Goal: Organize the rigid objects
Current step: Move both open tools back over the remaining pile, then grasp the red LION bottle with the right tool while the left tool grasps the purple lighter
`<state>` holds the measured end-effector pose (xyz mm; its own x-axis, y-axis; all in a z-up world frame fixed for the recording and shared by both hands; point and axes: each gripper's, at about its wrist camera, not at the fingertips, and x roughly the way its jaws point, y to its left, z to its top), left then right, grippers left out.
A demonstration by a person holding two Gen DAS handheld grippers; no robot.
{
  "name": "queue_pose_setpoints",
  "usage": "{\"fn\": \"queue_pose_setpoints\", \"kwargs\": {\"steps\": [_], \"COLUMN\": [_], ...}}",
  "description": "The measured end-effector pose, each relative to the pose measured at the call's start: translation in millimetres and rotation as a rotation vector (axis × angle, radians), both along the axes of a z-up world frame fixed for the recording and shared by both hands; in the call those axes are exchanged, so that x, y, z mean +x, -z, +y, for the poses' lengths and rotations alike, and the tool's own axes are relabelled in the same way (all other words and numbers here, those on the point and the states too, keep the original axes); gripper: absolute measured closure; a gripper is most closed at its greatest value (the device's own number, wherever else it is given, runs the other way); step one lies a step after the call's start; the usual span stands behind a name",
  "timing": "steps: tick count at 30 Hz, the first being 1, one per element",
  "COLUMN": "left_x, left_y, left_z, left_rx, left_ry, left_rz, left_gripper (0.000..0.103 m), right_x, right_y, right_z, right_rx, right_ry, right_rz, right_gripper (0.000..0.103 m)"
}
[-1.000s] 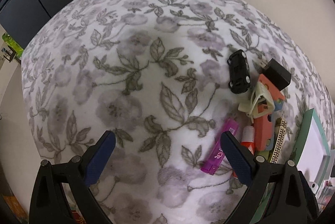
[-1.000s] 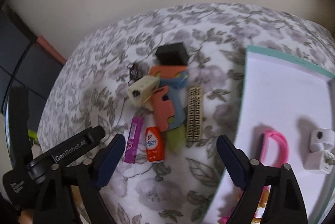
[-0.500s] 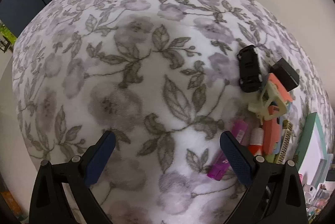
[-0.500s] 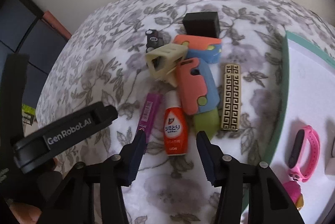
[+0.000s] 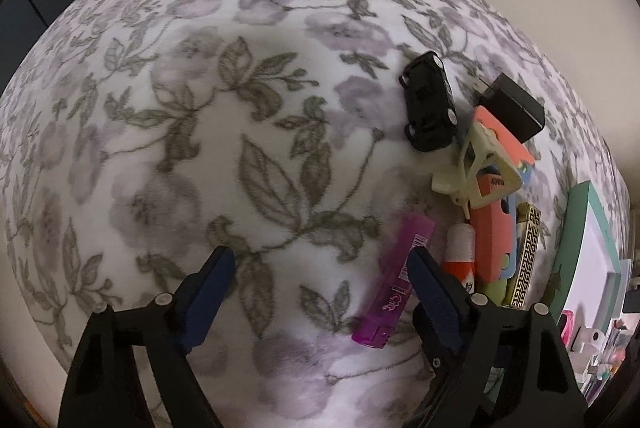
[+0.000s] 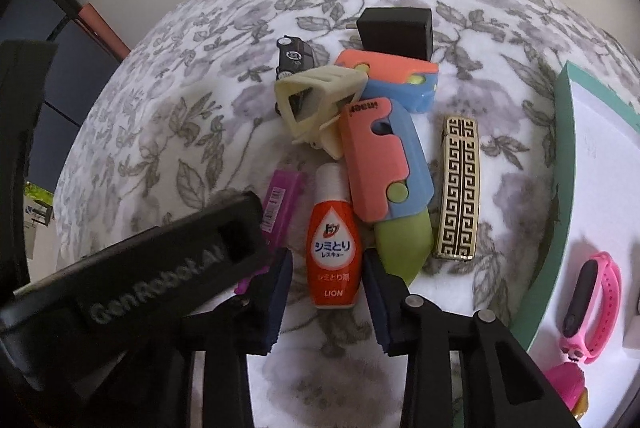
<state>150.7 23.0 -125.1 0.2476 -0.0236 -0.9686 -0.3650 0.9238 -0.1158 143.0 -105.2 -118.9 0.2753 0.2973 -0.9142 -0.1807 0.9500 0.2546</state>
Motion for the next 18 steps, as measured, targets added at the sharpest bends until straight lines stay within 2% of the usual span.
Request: {"fn": "queue_pose_setpoints", "kwargs": {"steps": [8,14,16,18], "left_x": [16,26,27,26], "left_y": [10,14,14,12], "left_z": [-20,-41,-43,-45], "left_rx": [-0.021,0.030,0.041,0.077], "left_ry": [0.045,0.079,0.083,0.089], "left_rz": [-0.009,0.001,0.002,0.007], "left_gripper": [0.020,0.021,0.025,0.041], "right_x": [5,4,4,4], "right_y": [2,2,2,3], "right_z": [-2,-6,-6,-5], "right_rx": [0.012,0.023,0.021,0.018], "right_ry": [0.007,0.005,0.003,0.000], "right_rz": [-0.013,-0.018,-0.020,-0.023], "right_gripper": [0.068,0.070,0.070,0.071]}}
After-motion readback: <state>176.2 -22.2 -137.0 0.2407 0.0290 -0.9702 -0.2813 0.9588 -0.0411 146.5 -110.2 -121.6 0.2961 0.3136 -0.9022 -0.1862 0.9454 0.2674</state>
